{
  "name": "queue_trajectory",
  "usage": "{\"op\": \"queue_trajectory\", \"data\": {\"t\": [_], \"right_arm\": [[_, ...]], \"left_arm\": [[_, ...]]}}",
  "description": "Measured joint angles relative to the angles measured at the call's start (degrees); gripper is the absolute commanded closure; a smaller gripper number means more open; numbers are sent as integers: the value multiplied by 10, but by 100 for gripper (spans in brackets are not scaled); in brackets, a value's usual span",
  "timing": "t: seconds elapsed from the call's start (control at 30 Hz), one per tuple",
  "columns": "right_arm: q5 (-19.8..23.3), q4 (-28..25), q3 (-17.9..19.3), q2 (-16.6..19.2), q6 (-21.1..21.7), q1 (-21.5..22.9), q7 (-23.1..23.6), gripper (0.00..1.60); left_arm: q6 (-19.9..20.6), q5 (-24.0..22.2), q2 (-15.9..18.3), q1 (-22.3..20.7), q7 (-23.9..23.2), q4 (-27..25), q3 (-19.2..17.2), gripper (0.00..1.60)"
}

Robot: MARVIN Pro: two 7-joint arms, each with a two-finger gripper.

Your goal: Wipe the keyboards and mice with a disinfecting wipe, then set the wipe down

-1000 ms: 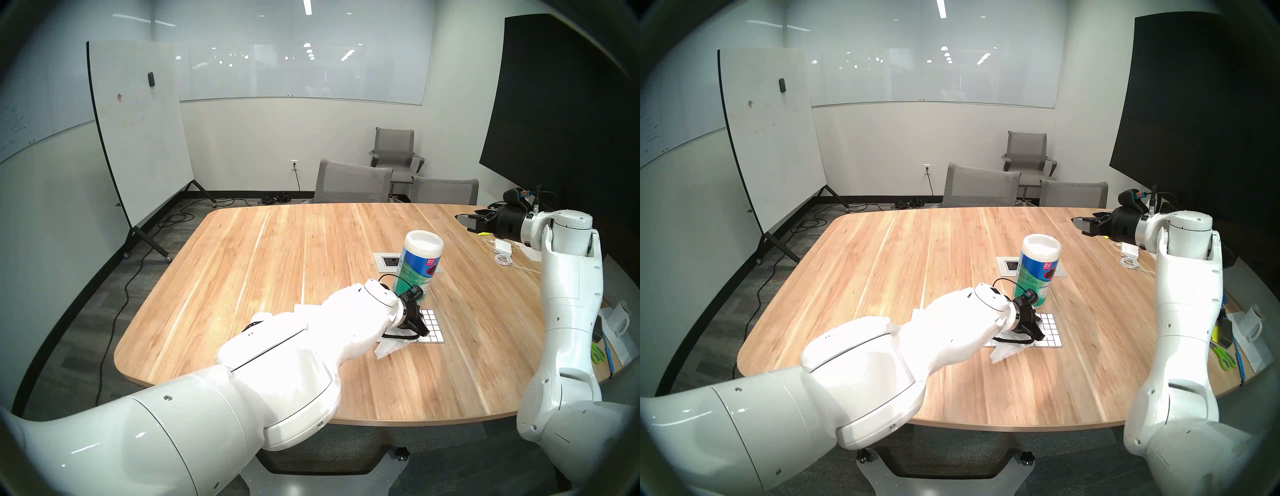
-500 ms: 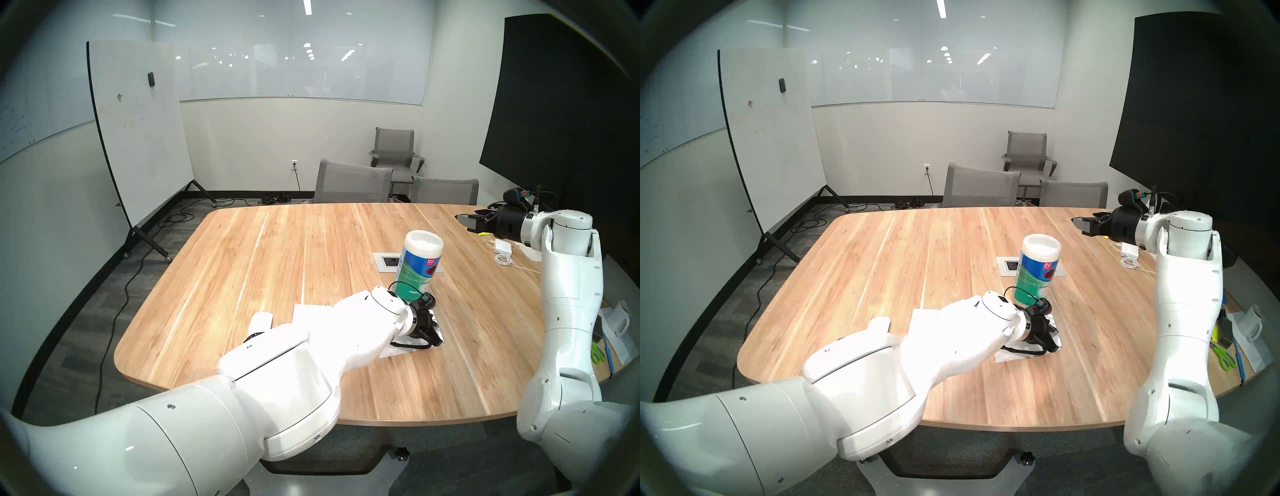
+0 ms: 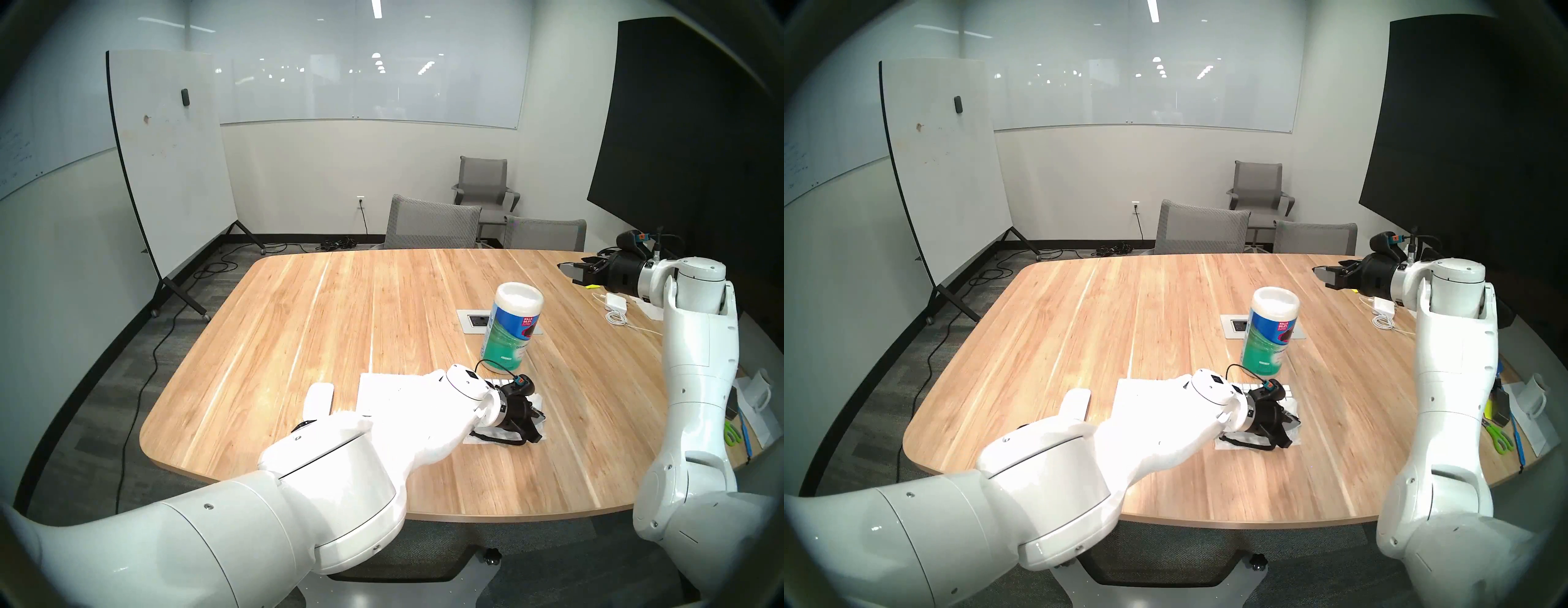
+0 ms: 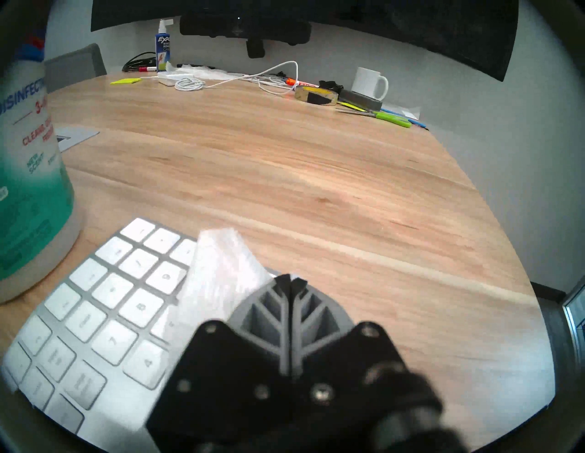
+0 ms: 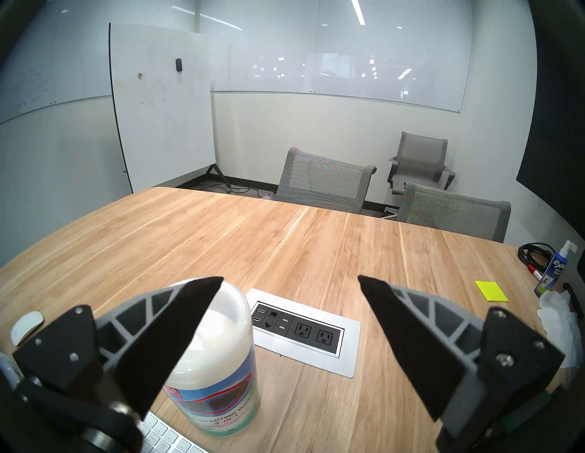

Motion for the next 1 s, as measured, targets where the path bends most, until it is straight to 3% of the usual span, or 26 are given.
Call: {"op": "queue_trajectory", "data": {"t": [1.0], "right_arm": [[0,1,0,0,0,0,0,0]], "left_arm": [[-5,-22,177,38,-105,-150,-28,160]]}}
